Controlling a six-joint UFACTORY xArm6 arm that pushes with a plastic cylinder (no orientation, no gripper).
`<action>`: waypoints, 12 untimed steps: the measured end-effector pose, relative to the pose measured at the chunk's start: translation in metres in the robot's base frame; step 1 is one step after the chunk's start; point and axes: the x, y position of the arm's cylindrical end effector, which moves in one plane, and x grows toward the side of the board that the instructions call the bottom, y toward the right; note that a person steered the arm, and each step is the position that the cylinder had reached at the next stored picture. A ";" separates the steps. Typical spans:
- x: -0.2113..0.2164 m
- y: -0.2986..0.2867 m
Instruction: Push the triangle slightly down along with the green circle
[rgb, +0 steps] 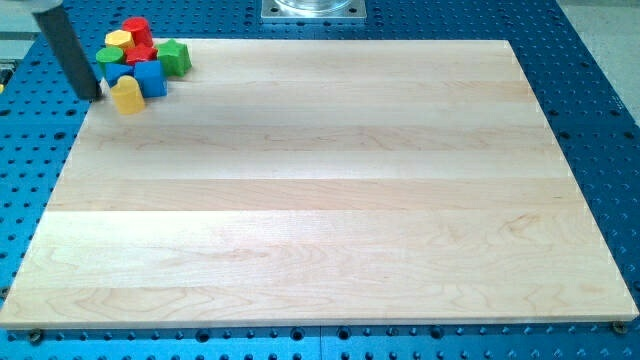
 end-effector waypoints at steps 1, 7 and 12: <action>-0.036 0.000; -0.096 0.003; -0.063 0.037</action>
